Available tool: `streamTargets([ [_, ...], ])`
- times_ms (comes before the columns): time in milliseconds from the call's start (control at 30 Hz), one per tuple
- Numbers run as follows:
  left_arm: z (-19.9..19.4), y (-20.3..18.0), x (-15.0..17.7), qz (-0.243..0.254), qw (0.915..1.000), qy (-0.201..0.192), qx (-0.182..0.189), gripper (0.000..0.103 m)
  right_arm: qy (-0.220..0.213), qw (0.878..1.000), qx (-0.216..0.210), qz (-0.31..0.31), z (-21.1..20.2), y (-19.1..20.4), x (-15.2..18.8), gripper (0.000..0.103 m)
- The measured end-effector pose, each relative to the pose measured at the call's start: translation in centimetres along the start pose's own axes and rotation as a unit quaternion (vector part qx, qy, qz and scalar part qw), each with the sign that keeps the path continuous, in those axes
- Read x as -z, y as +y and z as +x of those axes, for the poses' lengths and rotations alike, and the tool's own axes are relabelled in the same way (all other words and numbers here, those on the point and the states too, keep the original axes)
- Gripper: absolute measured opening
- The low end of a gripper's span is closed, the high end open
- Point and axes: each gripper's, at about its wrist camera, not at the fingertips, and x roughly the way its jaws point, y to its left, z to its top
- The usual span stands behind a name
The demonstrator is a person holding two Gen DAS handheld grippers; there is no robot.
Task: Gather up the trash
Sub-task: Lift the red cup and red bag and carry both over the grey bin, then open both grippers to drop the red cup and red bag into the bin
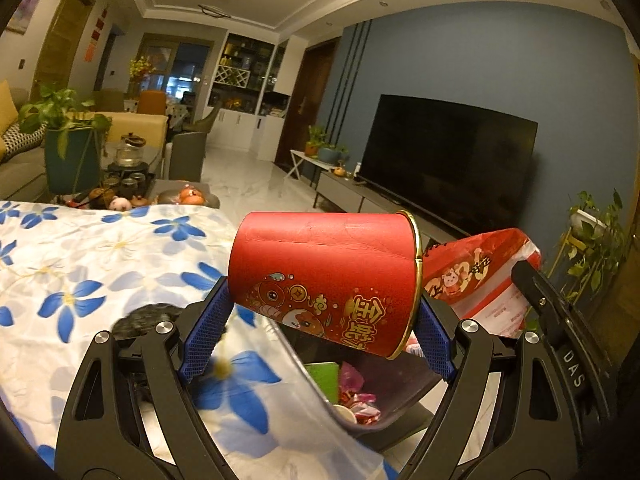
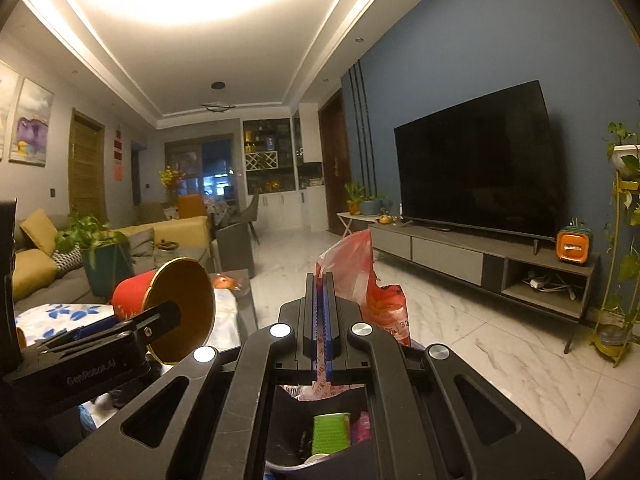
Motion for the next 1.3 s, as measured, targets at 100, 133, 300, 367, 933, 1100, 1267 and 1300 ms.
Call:
streamTargets([
  [100, 1.1, -0.7, 0.0, 0.009, 1.0000, 0.001, 0.002, 0.083, 0.003, 1.000, 0.007, -0.006, 0.6, -0.4, 0.4, 0.003],
  [133, 1.6, -0.8, 0.0, 0.011, 0.9999, 0.003, 0.003, 0.083, 0.004, 1.000, 0.008, -0.008, 0.8, -0.4, 0.4, 0.003],
  [300, 2.7, -1.5, 0.4, 0.013, 0.9998, 0.013, 0.009, 0.083, 0.008, 1.000, 0.013, -0.012, 1.7, -1.1, 0.9, 0.003],
  [367, 3.1, -1.7, 0.5, 0.017, 0.9997, 0.015, 0.011, 0.083, 0.009, 1.000, 0.014, -0.013, 1.8, -1.0, 0.9, 0.003],
  [933, 7.5, -1.5, 1.7, 0.011, 0.9973, 0.064, 0.034, 0.084, 0.035, 0.999, 0.013, -0.006, 3.6, -1.7, 1.8, 0.032],
  [1100, 8.3, -0.4, 2.2, -0.007, 0.9962, 0.082, 0.028, 0.086, 0.038, 0.999, 0.024, -0.007, 3.2, -2.0, 2.0, 0.037],
  [1267, 7.2, -0.1, 2.3, -0.011, 0.9969, 0.075, 0.021, 0.089, 0.043, 0.999, 0.026, 0.006, 2.8, -2.5, 2.1, 0.042],
  [1300, 6.6, 0.0, 2.2, -0.010, 0.9973, 0.069, 0.021, 0.090, 0.044, 0.999, 0.024, 0.010, 2.6, -2.5, 2.0, 0.043],
])
